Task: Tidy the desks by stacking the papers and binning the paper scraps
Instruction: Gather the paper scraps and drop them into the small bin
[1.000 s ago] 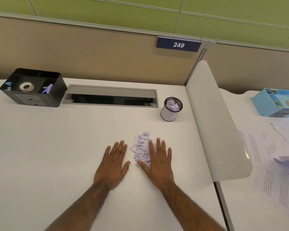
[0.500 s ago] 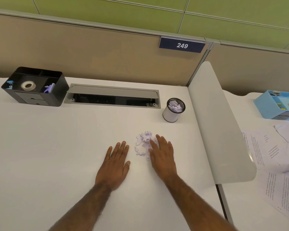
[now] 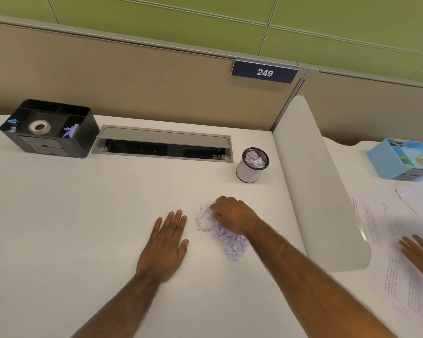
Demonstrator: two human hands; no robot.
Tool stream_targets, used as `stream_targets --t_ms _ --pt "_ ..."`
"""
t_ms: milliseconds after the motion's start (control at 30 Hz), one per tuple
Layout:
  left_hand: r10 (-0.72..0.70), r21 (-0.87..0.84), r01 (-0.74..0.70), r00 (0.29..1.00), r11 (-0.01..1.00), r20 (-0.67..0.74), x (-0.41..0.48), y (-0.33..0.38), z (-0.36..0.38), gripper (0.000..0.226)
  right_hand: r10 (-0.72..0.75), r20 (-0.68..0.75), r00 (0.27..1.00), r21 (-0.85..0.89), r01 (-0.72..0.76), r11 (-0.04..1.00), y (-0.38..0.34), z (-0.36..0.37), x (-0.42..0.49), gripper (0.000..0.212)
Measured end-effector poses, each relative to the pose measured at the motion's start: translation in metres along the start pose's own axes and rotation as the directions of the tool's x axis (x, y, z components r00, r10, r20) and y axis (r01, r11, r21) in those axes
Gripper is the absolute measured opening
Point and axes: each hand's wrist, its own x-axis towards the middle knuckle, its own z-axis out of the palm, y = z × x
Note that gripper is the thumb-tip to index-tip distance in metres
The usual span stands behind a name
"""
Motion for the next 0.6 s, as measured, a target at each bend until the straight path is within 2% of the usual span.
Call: stream_targets --t_ms 67,200,267,367,500,533,600 --pt "-0.006 0.003 0.006 1.000 1.000 -0.008 0.000 -0.001 0.001 0.063 -0.001 -0.006 1.000 0.039 0.001 0.999 0.005 -0.003 -0.010 0.047" --pt "-0.017 0.002 0.017 1.000 1.000 -0.004 -0.003 -0.002 0.003 0.063 -0.015 0.070 0.997 -0.015 0.016 1.000 0.009 -0.004 -0.021 0.084" --pt "-0.015 -0.005 0.014 1.000 1.000 -0.011 -0.004 -0.001 0.003 0.062 -0.022 0.084 0.996 -0.024 0.024 0.999 0.007 0.002 -0.019 0.090" --pt "-0.014 -0.015 0.013 1.000 1.000 -0.013 -0.002 0.000 0.002 0.062 -0.026 0.046 0.999 -0.063 0.029 0.998 -0.003 0.011 -0.013 0.078" --pt "-0.014 -0.012 0.014 1.000 1.000 -0.009 -0.001 0.000 0.001 0.062 -0.059 -0.045 0.997 -0.182 0.049 0.982 -0.011 0.023 -0.011 0.042" --pt "-0.011 -0.013 0.011 1.000 1.000 -0.010 -0.001 0.000 0.001 0.062 -0.055 -0.021 0.998 -0.192 0.050 0.980 -0.015 0.021 -0.010 0.034" --pt "-0.005 -0.015 0.005 1.000 1.000 -0.010 -0.001 -0.001 0.001 0.062 -0.066 -0.081 0.995 -0.245 0.044 0.968 -0.029 0.012 -0.010 0.029"
